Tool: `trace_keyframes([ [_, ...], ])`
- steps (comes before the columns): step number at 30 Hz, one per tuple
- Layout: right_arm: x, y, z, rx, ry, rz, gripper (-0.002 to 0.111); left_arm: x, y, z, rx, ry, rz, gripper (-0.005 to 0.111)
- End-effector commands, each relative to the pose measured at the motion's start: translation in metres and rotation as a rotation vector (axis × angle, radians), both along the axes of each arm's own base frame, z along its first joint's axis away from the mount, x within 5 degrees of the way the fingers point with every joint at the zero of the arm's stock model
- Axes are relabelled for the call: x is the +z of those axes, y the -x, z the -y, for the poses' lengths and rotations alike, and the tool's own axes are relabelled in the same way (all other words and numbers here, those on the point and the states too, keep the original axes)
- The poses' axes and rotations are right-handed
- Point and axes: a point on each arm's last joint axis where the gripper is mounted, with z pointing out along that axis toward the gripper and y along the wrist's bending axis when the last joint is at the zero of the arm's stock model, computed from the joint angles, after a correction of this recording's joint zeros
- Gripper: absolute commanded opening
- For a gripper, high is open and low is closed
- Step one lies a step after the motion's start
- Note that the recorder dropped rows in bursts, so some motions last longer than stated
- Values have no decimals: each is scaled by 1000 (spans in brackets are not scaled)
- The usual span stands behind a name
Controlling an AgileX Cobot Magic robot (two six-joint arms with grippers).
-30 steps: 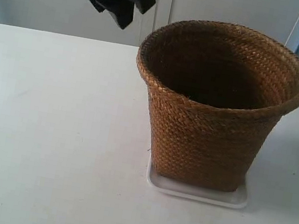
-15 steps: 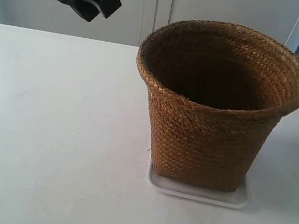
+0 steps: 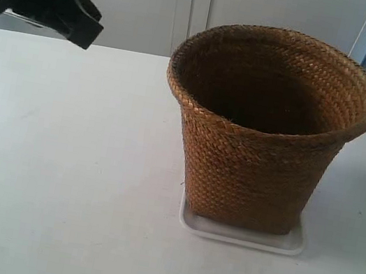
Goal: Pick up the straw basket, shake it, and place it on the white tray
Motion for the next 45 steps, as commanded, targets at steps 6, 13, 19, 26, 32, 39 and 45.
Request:
trace_keyframes([
  [6, -24, 9, 1, -4, 2, 44, 0, -14, 42, -25, -10, 85, 108, 0],
  [13, -42, 10, 2, -16, -7, 68, 0, -13, 71, -45, -18, 127, 240, 0],
  [19, -59, 11, 2, -28, -23, 12, 0, -21, 95, -61, -18, 151, 282, 0],
  [26, -61, 11, 2, -27, -21, 0, 0, -35, 120, -78, -14, 165, 303, 0],
  [32, -61, 11, 2, -27, -21, 2, 0, -58, 127, -84, 12, 63, 126, 0],
  [39, -61, 11, 2, -27, -21, 4, 0, -75, 136, -93, 42, -61, -72, 0],
  [45, -61, 11, 2, -27, -21, 4, 0, -76, 137, -93, 44, -68, -84, 0],
])
